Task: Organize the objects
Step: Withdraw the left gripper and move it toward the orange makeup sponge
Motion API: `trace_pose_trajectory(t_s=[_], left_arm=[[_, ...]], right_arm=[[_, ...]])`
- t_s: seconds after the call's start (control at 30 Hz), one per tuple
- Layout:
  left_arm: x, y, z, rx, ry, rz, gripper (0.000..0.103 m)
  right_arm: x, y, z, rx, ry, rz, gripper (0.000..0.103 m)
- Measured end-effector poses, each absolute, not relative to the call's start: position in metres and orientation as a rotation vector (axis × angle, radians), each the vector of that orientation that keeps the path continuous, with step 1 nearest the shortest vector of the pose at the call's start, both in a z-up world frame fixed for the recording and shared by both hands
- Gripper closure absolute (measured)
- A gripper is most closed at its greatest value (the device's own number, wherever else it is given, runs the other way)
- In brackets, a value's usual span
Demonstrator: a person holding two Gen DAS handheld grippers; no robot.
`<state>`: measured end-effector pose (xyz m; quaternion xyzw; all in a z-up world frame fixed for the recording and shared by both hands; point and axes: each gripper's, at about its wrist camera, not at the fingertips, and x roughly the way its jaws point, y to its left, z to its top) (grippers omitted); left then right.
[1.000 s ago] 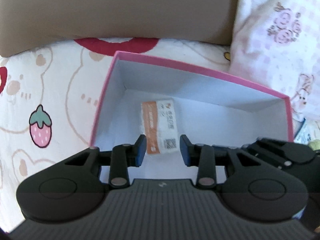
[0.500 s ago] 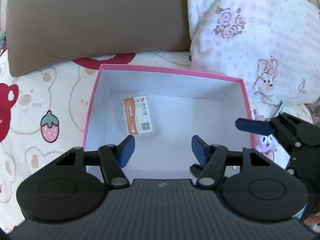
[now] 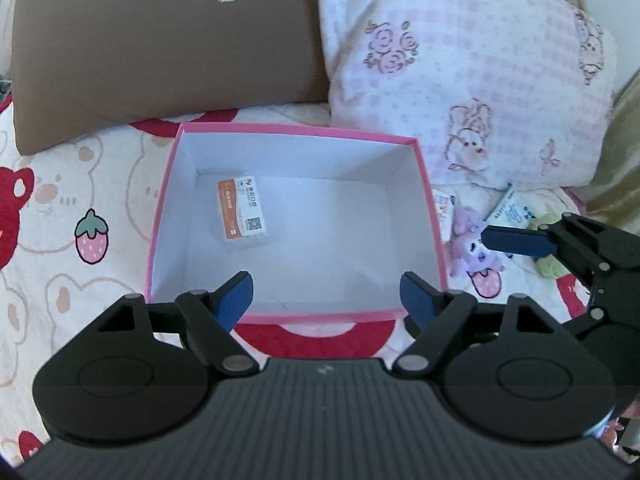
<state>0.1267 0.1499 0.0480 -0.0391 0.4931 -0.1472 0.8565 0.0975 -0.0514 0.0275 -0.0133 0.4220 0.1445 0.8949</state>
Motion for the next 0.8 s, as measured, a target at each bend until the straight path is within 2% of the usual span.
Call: trace_pose_trajectory(t_s=[0.13, 0.8], left_arm=[[0.110, 0.145, 0.061, -0.078, 1.020, -0.346, 0.017], [0.040, 0.102, 0.103, 0.053, 0.941, -0.463, 0.013]], right_arm=[[0.078, -0.058, 0.037, -0.051, 0.885, 0.288, 0.010], [-0.014, -0.123, 0.069, -0.058, 0.865, 0.265, 0.010]])
